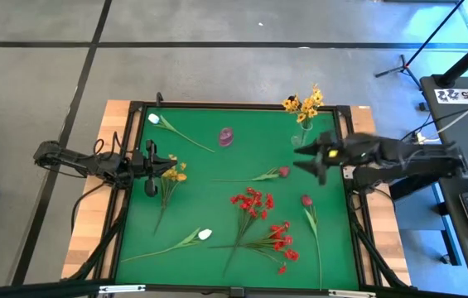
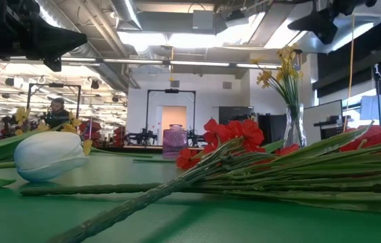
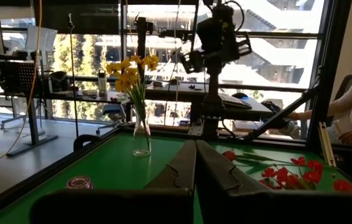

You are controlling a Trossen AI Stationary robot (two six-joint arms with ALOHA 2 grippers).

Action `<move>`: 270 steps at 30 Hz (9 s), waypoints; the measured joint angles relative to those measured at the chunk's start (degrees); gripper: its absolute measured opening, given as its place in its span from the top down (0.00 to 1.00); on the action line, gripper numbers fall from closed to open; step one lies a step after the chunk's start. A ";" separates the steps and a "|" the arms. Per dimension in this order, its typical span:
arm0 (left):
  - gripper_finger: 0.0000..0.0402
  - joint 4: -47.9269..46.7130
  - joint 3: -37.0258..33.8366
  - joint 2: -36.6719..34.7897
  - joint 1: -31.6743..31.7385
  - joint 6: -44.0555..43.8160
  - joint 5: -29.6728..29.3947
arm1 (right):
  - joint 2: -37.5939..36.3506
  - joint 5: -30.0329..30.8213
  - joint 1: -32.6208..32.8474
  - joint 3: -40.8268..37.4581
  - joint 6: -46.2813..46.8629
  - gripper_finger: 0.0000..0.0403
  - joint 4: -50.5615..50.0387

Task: Sort flowers into vase by color
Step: Put the yellow flowers into the transparent vase

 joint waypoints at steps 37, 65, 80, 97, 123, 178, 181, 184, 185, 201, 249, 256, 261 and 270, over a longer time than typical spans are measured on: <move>1.00 -0.02 0.00 0.00 0.02 0.00 0.01 | 16.15 10.13 24.13 0.00 36.88 0.36 -18.72; 1.00 -0.02 0.00 0.00 0.02 -0.02 0.01 | 16.17 14.76 24.13 0.00 33.12 0.36 -17.98; 1.00 0.00 0.00 0.01 0.01 -0.09 -0.01 | 16.46 19.97 24.09 0.02 31.55 0.36 -13.77; 1.00 1.27 0.00 0.02 0.00 -19.73 0.03 | 20.08 20.01 24.09 0.07 29.68 0.36 -12.73; 1.00 -48.00 20.42 10.74 0.81 -48.08 -9.19 | 22.03 18.99 24.07 0.02 28.14 0.36 -11.84; 0.58 -81.94 48.17 64.68 -4.60 -83.45 23.07 | 22.03 19.95 24.15 0.00 20.98 0.36 -11.97; 0.58 -80.54 48.13 66.36 -5.17 -82.31 22.62 | 22.03 19.92 24.15 0.00 20.98 0.36 -11.97; 0.58 -79.58 48.12 66.91 -5.66 -81.19 21.30 | 22.03 19.74 24.14 0.00 21.16 0.36 -11.93; 0.58 -79.40 47.89 66.97 -5.63 -81.14 20.93 | 22.03 19.46 24.15 0.00 21.21 0.36 -11.87; 0.58 -55.51 30.78 66.83 -2.21 -83.12 30.78 | 22.01 18.50 24.07 0.00 21.77 0.36 -11.84; 0.99 -34.97 59.05 58.95 3.64 -34.93 3.77 | 21.29 29.05 23.80 2.34 -9.13 0.36 21.03; 0.99 -24.06 59.06 59.45 5.68 -27.45 8.11 | 21.59 25.08 19.26 2.36 -13.62 0.36 33.01; 0.99 -13.84 59.15 60.97 5.90 -21.75 11.75 | 22.97 16.85 14.17 2.36 -13.60 0.36 39.47; 0.99 -0.39 59.17 65.86 7.14 -18.86 16.99 | 28.37 6.89 8.05 2.41 -13.52 0.36 52.23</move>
